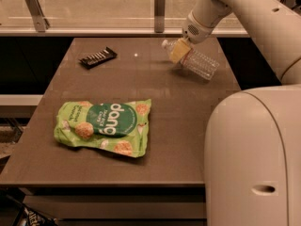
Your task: Knock water bottle over
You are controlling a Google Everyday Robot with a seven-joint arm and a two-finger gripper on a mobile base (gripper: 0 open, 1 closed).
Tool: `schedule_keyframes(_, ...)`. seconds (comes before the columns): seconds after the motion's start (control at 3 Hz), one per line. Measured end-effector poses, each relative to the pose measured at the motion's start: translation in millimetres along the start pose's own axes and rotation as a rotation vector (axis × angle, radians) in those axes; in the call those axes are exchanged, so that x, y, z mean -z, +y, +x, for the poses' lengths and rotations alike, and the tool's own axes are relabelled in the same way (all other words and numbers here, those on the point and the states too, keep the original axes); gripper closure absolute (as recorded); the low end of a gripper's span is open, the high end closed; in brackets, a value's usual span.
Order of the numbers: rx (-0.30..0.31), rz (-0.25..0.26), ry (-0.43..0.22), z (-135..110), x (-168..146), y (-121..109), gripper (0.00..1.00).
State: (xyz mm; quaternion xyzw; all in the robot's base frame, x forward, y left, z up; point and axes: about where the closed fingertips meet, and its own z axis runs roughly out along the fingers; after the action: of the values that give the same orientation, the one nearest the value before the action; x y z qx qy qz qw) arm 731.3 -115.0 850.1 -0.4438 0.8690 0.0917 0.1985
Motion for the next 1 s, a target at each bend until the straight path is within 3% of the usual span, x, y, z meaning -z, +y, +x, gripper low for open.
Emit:
schedule_keyframes(0.33,0.009,-0.032,0.000,-4,-14,0,1.00)
schedule_keyframes(1.0,0.010,-0.070,0.012,-6,-31,2,0.59)
